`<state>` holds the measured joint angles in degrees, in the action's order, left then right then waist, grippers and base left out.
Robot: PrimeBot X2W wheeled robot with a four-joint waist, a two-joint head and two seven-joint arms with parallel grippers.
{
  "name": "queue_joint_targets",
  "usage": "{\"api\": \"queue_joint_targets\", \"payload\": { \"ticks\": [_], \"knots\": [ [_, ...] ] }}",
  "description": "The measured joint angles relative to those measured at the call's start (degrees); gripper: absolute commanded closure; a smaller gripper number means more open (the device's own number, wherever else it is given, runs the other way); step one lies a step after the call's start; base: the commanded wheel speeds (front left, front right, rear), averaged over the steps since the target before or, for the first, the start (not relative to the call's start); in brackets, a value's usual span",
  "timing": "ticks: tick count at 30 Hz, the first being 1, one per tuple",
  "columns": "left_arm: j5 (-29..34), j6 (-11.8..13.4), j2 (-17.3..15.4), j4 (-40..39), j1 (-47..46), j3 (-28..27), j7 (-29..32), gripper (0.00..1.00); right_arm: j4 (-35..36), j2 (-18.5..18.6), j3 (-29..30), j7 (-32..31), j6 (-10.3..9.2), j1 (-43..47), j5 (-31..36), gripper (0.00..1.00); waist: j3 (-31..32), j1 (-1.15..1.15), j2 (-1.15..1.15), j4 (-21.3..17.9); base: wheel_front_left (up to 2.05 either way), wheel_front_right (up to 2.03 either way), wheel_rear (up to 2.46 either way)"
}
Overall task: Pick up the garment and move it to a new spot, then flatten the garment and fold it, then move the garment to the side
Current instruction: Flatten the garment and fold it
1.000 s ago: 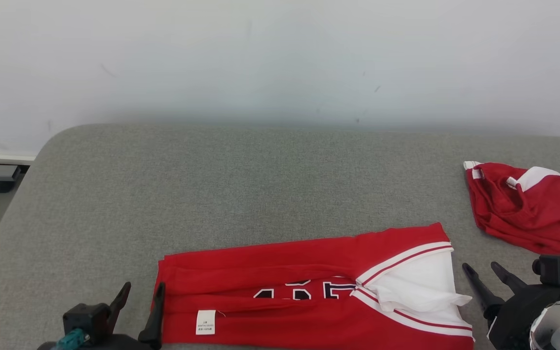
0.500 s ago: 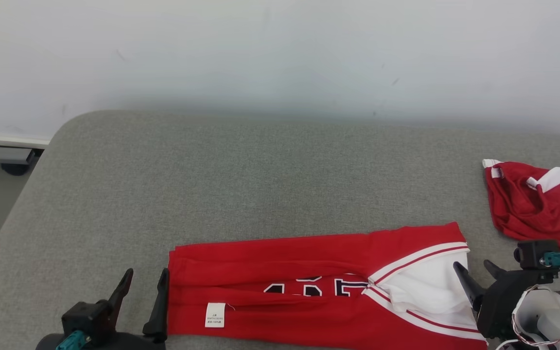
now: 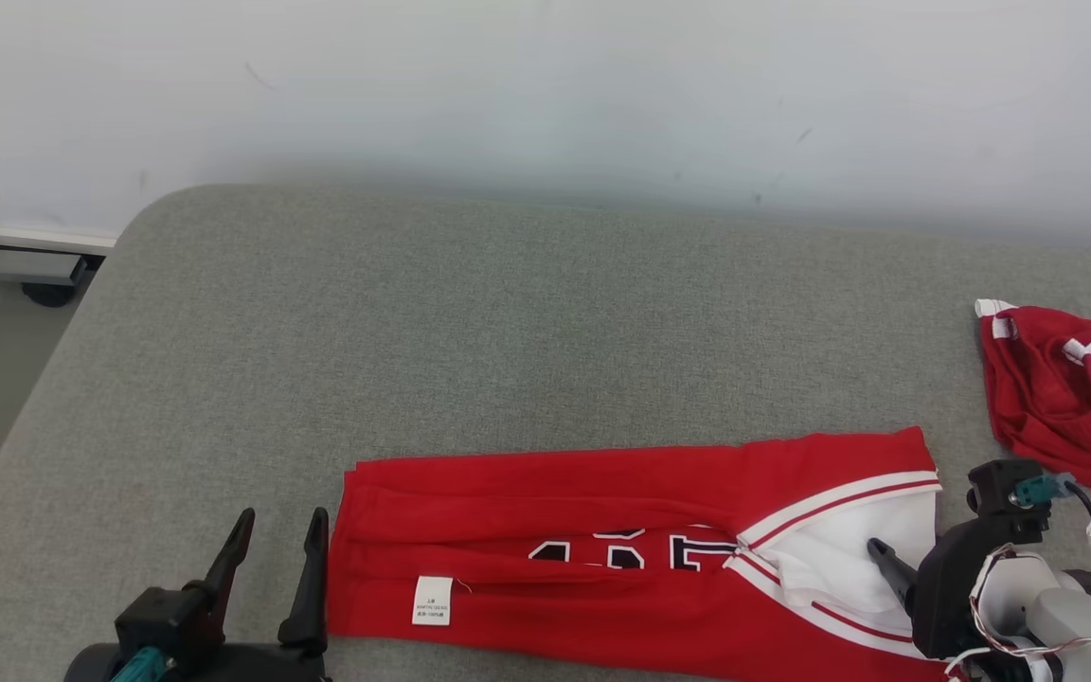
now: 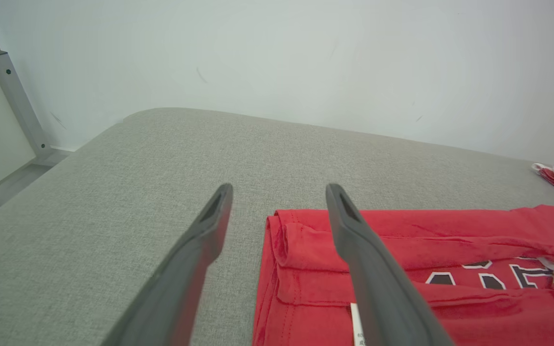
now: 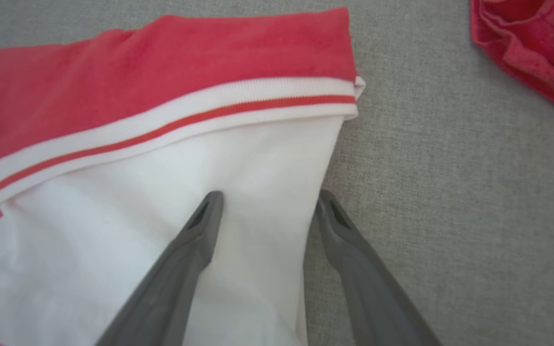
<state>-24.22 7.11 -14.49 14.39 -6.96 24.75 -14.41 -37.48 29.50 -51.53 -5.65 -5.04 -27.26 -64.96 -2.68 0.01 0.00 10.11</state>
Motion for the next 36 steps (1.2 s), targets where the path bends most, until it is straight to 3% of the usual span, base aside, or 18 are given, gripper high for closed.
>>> {"api": "queue_joint_targets", "payload": {
  "ticks": [1,2,3,4,5,15,22,26,31,36],
  "knots": [
    [0.56,0.00,0.07,-0.18,0.06,-0.20,-0.01,0.00,-0.13,-0.03,-0.20,-0.67,0.01,-0.25,-0.01,0.00,-0.05,0.00,0.00,0.02,0.00,0.00,0.00],
    [0.93,0.00,0.11,-0.37,0.26,-0.42,-0.01,0.00,-0.21,-0.03,-0.24,-1.10,0.08,-0.32,-0.10,0.13,-0.11,0.00,0.00,0.03,0.00,0.00,0.00],
    [1.14,0.00,0.27,-0.47,0.92,-0.68,-0.01,0.00,-0.66,-0.03,-0.21,-1.58,0.08,-0.36,-0.66,0.56,-0.22,0.00,0.00,0.05,0.00,0.00,0.00],
    [1.24,0.00,0.35,-0.48,0.97,-0.83,-0.01,0.00,-0.91,-0.01,-0.22,-2.02,0.09,-0.48,-0.67,0.82,-0.27,0.00,0.00,0.06,0.00,0.00,0.00],
    [1.38,0.00,0.43,-0.55,0.96,-1.13,-0.01,0.00,-1.11,0.02,-0.23,-2.36,0.10,-0.64,-0.67,1.00,-0.33,0.00,0.00,0.06,0.00,0.00,0.00],
    [2.02,0.00,1.44,-0.67,1.02,-2.30,-0.01,0.00,-1.63,0.20,-0.15,-3.47,1.55,-1.56,-1.10,1.00,-0.62,0.00,0.00,-0.27,0.00,0.00,0.00],
    [2.03,0.00,1.69,-0.78,2.30,-3.56,-0.01,0.00,-1.68,3.26,0.60,-3.34,2.89,-2.32,-1.09,1.00,-0.40,0.00,0.00,-1.08,0.00,0.00,0.00],
    [2.03,0.00,1.99,-0.79,2.30,-3.45,-0.01,0.00,-0.08,3.19,2.22,-3.18,5.38,-2.55,-3.54,1.00,0.09,0.00,0.00,-1.81,0.00,0.00,0.00],
    [2.02,0.00,2.37,-0.75,2.30,-3.13,-0.01,0.00,4.43,3.12,4.23,-4.52,10.20,-2.53,-8.06,1.00,0.67,0.00,0.00,-2.59,0.00,0.00,0.00],
    [2.02,0.00,2.90,-0.47,2.31,-2.97,-0.01,0.00,8.94,3.39,6.01,-6.70,11.17,-2.55,-12.39,1.00,1.13,0.00,0.00,-2.95,0.00,0.00,0.00]
  ]
}}
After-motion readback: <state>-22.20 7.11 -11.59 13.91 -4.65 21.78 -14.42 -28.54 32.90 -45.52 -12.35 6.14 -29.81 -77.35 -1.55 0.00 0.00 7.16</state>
